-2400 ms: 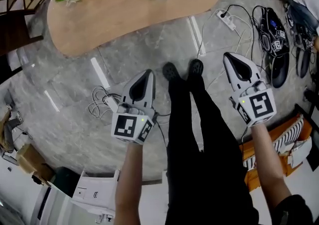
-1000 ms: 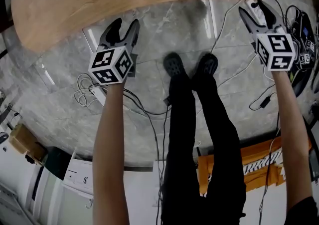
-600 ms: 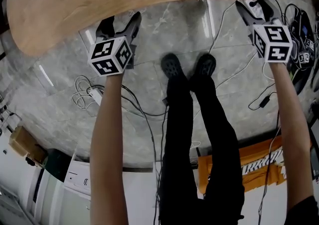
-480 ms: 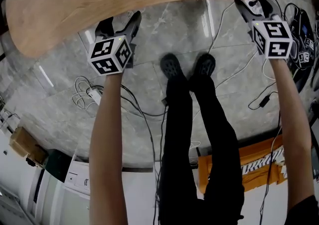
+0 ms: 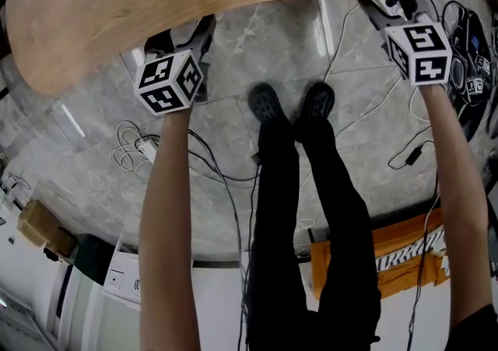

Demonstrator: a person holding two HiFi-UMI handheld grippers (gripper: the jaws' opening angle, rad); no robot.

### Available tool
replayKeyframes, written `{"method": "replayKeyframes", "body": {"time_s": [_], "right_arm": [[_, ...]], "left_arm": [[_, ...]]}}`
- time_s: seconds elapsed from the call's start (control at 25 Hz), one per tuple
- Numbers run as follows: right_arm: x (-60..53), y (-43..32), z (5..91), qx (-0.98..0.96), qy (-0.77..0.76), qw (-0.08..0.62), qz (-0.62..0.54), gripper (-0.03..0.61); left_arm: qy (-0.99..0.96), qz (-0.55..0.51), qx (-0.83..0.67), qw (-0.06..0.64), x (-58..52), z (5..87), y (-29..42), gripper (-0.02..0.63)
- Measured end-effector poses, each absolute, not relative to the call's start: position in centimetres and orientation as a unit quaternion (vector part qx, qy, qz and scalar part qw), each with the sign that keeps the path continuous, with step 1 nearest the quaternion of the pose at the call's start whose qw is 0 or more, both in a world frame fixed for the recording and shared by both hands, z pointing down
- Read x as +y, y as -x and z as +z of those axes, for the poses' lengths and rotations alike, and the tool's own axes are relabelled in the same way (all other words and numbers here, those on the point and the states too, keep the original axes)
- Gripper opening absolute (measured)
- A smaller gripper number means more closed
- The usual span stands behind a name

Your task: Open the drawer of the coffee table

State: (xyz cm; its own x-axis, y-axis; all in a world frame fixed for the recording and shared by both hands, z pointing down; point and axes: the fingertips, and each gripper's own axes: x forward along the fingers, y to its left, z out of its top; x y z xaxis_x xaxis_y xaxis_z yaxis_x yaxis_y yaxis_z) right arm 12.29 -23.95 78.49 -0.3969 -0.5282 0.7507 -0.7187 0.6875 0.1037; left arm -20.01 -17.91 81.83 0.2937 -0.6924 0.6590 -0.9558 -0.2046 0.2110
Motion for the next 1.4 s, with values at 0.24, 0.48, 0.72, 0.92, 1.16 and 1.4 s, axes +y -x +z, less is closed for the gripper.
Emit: {"method": "replayKeyframes", "body": {"time_s": [0.24,0.48,0.72,0.92,1.16,1.4], "right_arm": [[-24.1,-12.3,78.2,-0.824,-0.386,0.396,0.119,0.258],[-24.2,-12.6,78.2,-0.820,-0.391,0.401,0.117,0.258],[-24.2,-12.6,78.0,-0.821,-0.392,0.399,0.112,0.258],[-24.1,-12.5,77.9,-0.818,-0.396,0.403,0.112,0.256],[-22.4,-13.2,78.0,-0.814,-0.393,0.411,0.117,0.249],[-19.7,-14.0,78.2,-0.807,-0.392,0.422,0.129,0.244]], "left_arm": [[-0.751,0.221,-0.547,0.296,-18.0,81.4,19.2,0.382],[-0.738,0.203,-0.567,0.305,-18.5,81.2,18.9,0.382],[-0.728,0.206,-0.578,0.307,-18.4,81.2,18.8,0.377],[-0.721,0.209,-0.582,0.312,-18.3,81.2,18.9,0.377],[-0.717,0.215,-0.581,0.319,-16.7,81.1,18.4,0.377],[-0.712,0.223,-0.580,0.327,-14.0,81.1,17.8,0.376]]}}
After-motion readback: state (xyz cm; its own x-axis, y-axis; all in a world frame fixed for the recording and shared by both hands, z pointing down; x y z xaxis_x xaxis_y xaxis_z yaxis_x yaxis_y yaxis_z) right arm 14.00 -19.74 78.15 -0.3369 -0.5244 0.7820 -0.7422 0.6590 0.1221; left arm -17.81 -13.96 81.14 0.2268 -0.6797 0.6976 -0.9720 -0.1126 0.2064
